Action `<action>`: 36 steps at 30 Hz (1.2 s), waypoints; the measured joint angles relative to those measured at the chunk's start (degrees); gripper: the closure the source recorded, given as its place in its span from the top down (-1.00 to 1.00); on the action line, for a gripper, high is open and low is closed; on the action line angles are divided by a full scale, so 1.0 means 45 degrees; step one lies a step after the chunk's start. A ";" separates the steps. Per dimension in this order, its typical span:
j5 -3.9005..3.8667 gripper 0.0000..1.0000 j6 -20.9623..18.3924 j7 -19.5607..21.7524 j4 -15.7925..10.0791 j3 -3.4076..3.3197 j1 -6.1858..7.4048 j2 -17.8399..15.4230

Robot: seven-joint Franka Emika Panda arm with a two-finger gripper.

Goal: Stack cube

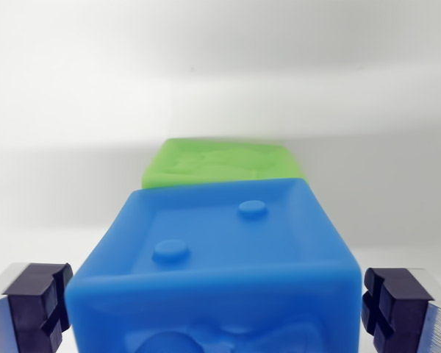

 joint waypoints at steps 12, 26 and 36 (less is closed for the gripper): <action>0.0000 1.00 -0.0001 0.0000 0.0000 0.0000 0.0000 -0.0001; 0.0253 1.00 -0.0629 -0.0176 -0.0093 0.0084 -0.0026 -0.0780; 0.0661 1.00 -0.1631 -0.0461 -0.0163 0.0154 -0.0027 -0.1879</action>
